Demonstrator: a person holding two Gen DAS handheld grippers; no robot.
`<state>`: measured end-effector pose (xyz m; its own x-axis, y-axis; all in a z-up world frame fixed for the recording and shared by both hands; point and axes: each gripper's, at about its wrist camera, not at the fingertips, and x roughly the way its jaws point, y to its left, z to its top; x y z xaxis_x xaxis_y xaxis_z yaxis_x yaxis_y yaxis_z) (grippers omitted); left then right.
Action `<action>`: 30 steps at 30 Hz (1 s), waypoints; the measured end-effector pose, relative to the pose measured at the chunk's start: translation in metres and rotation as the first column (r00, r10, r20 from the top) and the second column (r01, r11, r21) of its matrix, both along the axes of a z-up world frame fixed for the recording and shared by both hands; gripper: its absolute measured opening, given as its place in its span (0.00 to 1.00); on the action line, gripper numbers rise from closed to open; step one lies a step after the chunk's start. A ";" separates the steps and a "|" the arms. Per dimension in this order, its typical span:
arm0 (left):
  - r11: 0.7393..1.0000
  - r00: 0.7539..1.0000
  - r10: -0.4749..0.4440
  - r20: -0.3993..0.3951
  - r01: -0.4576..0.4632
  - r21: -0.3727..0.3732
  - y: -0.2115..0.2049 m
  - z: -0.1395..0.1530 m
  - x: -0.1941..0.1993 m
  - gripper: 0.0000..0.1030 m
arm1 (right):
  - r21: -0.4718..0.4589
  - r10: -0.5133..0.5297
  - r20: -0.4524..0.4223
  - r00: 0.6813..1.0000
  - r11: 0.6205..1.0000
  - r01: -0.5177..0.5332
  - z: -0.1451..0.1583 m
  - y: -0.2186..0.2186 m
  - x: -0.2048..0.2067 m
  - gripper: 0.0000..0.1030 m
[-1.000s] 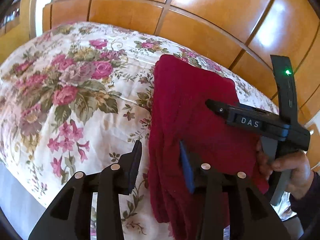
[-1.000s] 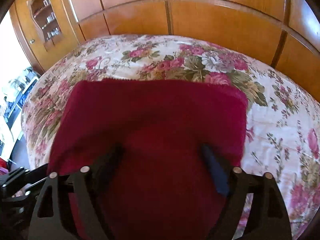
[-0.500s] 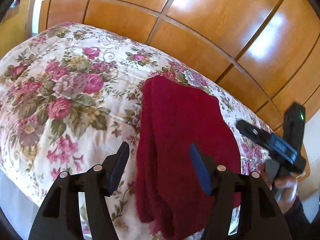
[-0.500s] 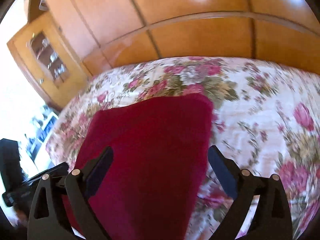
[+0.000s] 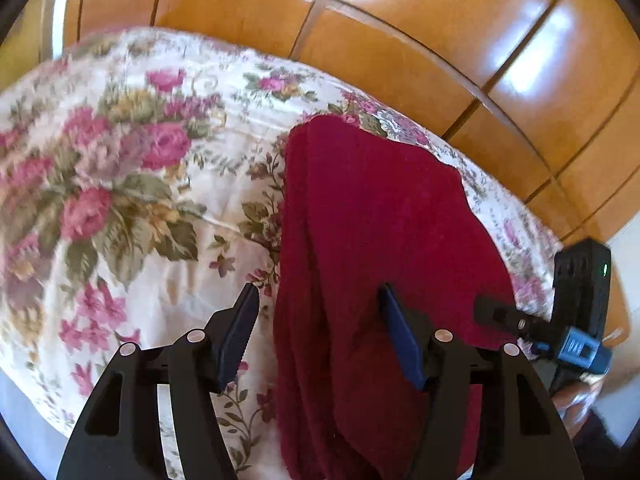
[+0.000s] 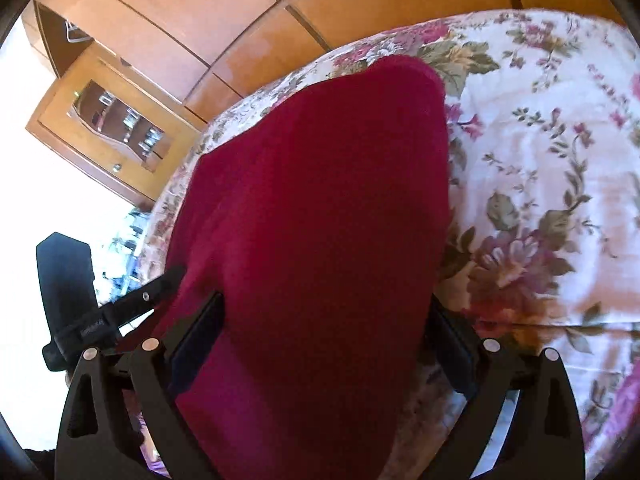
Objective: Fold small clothes
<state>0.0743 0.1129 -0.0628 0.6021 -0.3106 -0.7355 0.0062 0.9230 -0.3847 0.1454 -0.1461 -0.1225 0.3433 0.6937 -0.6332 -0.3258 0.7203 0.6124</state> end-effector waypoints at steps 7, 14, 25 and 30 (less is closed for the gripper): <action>0.998 0.996 -0.059 0.066 0.057 0.034 -0.009 -0.001 -0.002 0.57 | 0.021 0.045 0.012 0.999 0.999 -0.045 0.000 -0.001 0.003 0.89; 0.995 0.990 -0.097 0.103 0.100 -0.027 -0.009 -0.005 -0.003 0.33 | 0.005 0.078 0.014 0.997 0.997 -0.078 0.001 0.005 0.006 0.72; 0.986 0.980 -0.003 0.197 0.037 -0.165 0.010 0.027 -0.048 0.21 | -0.053 0.212 0.169 0.963 0.977 -0.206 0.066 0.034 -0.023 0.49; 0.989 0.952 0.079 0.296 -0.038 -0.141 0.038 0.072 -0.084 0.21 | -0.030 0.342 0.287 0.895 0.937 -0.349 0.118 0.080 -0.028 0.49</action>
<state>-0.0095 0.1512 0.0093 0.8086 -0.3503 -0.4727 0.0877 0.8662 -0.4919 0.1177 -0.0658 -0.0044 0.2419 0.8136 -0.5287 -0.7133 0.5185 0.4715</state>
